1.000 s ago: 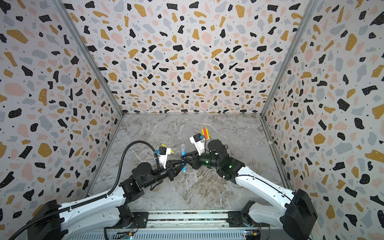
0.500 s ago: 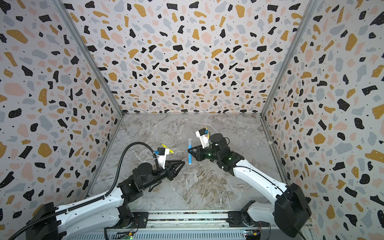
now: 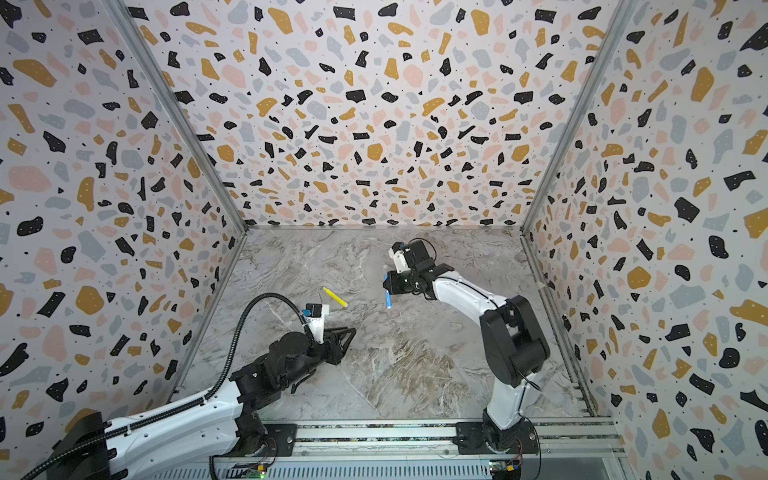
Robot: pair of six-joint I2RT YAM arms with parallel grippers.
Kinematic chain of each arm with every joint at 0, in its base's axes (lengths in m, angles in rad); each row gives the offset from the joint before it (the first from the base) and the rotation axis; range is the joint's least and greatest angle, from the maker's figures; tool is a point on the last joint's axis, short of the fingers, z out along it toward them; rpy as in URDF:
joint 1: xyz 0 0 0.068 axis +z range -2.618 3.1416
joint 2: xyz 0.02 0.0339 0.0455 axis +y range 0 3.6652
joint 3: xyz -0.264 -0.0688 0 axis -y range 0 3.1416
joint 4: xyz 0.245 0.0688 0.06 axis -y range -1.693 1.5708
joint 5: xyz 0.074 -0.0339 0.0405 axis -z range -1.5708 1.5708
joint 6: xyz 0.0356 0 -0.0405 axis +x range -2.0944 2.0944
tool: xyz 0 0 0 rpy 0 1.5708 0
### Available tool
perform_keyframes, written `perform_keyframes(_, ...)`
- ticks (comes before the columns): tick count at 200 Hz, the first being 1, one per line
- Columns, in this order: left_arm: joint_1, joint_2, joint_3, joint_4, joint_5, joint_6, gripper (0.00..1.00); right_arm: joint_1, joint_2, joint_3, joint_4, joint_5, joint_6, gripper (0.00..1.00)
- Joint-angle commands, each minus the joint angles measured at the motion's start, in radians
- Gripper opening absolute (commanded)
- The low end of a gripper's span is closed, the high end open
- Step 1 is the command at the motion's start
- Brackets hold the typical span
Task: Insert the pens into the pen caps
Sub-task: 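Carry the capped marker toward the highlighters with the right gripper while the left opens, then lower the capped blue marker beside the highlighters and open the right gripper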
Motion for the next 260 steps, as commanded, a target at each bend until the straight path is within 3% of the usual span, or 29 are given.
perform_keyframes(1,0.0,-0.027,-0.011,0.004,-0.048,-0.013,0.33,0.003,0.105,0.173,-0.187,0.123,-0.068,0.06)
perform_keyframes(105,0.01,-0.073,-0.022,-0.06,-0.087,-0.007,0.34,0.019,0.609,0.904,-0.548,0.405,-0.157,0.06)
perform_keyframes(211,0.014,-0.053,-0.018,-0.05,-0.084,-0.005,0.34,-0.026,0.648,0.947,-0.524,0.497,-0.187,0.12)
perform_keyframes(224,0.014,-0.052,-0.017,-0.046,-0.082,-0.007,0.34,-0.026,0.645,0.951,-0.518,0.503,-0.19,0.16)
perform_keyframes(241,0.015,-0.05,-0.013,-0.047,-0.081,-0.006,0.34,-0.026,0.636,0.955,-0.511,0.496,-0.196,0.3)
perform_keyframes(260,0.016,-0.05,-0.01,-0.052,-0.08,-0.003,0.34,-0.024,0.621,0.955,-0.513,0.496,-0.189,0.34)
